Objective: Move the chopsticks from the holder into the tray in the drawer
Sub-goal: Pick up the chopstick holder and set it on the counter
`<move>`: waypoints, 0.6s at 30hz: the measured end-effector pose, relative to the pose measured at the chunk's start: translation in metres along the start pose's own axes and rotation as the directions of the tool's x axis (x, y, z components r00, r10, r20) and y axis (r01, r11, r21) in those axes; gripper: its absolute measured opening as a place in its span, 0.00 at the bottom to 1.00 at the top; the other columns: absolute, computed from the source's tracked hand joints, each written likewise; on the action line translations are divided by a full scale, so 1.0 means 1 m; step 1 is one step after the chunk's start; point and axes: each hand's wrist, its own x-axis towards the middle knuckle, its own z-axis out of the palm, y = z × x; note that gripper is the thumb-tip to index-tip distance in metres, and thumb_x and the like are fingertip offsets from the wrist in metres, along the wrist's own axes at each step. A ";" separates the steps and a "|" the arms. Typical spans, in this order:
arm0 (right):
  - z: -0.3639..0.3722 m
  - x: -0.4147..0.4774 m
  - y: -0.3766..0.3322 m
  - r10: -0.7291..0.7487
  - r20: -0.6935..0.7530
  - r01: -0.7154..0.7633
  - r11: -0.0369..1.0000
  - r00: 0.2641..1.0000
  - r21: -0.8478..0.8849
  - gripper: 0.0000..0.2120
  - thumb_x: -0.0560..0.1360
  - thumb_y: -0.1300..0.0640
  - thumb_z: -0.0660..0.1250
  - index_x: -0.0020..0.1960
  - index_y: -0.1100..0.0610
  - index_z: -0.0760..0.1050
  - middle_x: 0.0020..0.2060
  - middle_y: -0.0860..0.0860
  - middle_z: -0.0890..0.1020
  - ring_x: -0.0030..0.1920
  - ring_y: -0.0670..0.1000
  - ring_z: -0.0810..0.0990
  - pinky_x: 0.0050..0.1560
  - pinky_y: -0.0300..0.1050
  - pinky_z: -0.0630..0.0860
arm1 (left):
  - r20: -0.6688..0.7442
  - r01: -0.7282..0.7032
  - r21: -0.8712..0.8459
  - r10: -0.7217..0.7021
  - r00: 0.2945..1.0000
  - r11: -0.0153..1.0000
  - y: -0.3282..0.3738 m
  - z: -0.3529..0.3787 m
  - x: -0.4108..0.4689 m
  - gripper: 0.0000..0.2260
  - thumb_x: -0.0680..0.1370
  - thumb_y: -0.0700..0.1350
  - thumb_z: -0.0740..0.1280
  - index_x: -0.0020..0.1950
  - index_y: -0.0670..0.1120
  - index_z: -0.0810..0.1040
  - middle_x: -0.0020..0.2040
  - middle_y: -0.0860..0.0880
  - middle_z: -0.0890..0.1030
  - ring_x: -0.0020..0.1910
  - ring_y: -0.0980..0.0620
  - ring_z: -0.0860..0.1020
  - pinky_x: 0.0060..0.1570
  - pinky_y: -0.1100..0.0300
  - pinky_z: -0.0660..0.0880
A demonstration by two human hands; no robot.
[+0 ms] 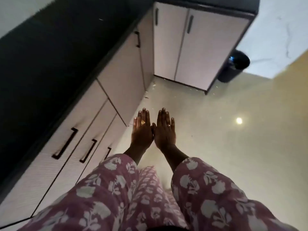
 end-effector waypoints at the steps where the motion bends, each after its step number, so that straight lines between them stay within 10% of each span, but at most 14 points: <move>1: 0.000 -0.005 0.020 0.056 -0.014 -0.056 0.998 0.998 0.008 0.36 0.72 0.46 0.27 0.76 0.60 0.40 0.77 0.54 0.43 0.78 0.51 0.42 0.72 0.46 0.34 | 0.022 -0.038 0.006 0.038 0.999 0.999 0.018 0.007 -0.001 0.26 0.78 0.47 0.52 0.71 0.34 0.66 0.70 0.37 0.69 0.69 0.39 0.69 0.67 0.46 0.64; 7: 0.010 -0.059 0.152 0.386 -0.069 -0.376 0.918 0.920 0.121 0.28 0.82 0.50 0.45 0.76 0.61 0.37 0.77 0.55 0.40 0.77 0.52 0.40 0.76 0.49 0.38 | 0.274 -0.356 0.007 0.340 0.900 0.935 0.142 0.049 -0.011 0.28 0.81 0.46 0.58 0.76 0.36 0.52 0.77 0.37 0.54 0.76 0.40 0.55 0.73 0.50 0.47; 11: 0.007 -0.088 0.214 0.597 -0.028 -0.579 0.788 0.802 0.210 0.29 0.82 0.50 0.45 0.76 0.61 0.37 0.77 0.55 0.40 0.77 0.52 0.40 0.76 0.50 0.39 | 0.275 -0.572 0.006 0.549 0.789 0.820 0.216 0.075 -0.011 0.26 0.76 0.48 0.58 0.70 0.35 0.68 0.69 0.37 0.70 0.68 0.40 0.71 0.66 0.47 0.66; 18: -0.012 -0.130 0.327 0.859 0.010 -0.815 0.482 0.512 0.321 0.28 0.82 0.50 0.45 0.76 0.60 0.38 0.77 0.54 0.40 0.78 0.52 0.41 0.76 0.51 0.40 | 0.386 -0.801 -0.138 0.776 0.499 0.583 0.355 0.111 -0.008 0.25 0.74 0.49 0.58 0.67 0.36 0.73 0.67 0.38 0.74 0.65 0.42 0.74 0.62 0.48 0.72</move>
